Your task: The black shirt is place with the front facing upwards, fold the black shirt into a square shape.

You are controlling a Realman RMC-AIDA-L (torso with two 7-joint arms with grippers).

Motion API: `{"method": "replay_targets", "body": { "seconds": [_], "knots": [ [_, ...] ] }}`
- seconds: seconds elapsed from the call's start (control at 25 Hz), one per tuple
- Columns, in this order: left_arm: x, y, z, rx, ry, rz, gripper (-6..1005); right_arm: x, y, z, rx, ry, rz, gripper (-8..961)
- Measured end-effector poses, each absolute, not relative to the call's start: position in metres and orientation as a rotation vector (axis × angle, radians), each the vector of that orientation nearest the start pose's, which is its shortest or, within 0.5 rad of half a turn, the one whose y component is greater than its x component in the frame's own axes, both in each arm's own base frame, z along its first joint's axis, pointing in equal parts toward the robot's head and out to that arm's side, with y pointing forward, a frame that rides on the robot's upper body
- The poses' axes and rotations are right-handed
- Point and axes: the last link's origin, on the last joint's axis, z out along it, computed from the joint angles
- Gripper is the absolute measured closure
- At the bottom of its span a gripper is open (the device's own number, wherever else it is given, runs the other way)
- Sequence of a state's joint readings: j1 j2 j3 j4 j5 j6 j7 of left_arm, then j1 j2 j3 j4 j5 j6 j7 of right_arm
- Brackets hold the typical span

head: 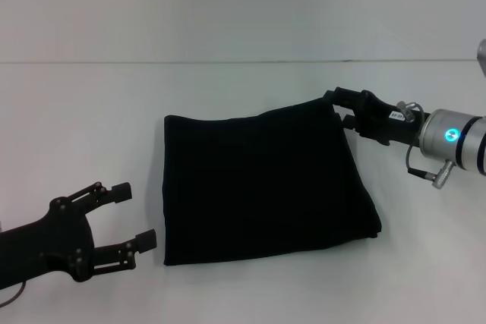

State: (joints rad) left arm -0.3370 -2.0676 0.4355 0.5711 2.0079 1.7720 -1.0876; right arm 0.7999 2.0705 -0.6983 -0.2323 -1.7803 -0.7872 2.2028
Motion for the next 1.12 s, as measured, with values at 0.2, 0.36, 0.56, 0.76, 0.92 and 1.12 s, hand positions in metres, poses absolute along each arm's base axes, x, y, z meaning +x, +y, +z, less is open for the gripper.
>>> {"method": "replay_targets", "body": {
  "seconds": [0.2,0.36,0.56,0.76,0.92,1.12],
  "knots": [
    [-0.316,0.255,0.021,-2.548,-0.556,-0.907,60,0.257,0.42,-0.058,-1.74,1.902,0.841,187],
    [-0.316,0.255,0.021,-2.548,-0.554,-0.905,60,0.254,0.421,-0.059,-1.741,1.898,0.856,158],
    [-0.316,0.255,0.021,-2.547,-0.555,-0.903,61,0.25,0.424,-0.059,-1.759,1.881,0.852,179],
    [-0.316,0.255,0.021,-2.548,-0.555,-0.905,61,0.246,0.426,-0.062,-1.812,1.843,0.797,207],
    [-0.316,0.255,0.021,-2.547,-0.555,-0.905,61,0.246,0.427,-0.062,-1.808,1.839,0.792,349],
    [-0.316,0.255,0.021,-2.548,-0.553,-0.903,60,0.246,0.427,-0.062,-1.807,1.838,0.793,591]
  ]
}}
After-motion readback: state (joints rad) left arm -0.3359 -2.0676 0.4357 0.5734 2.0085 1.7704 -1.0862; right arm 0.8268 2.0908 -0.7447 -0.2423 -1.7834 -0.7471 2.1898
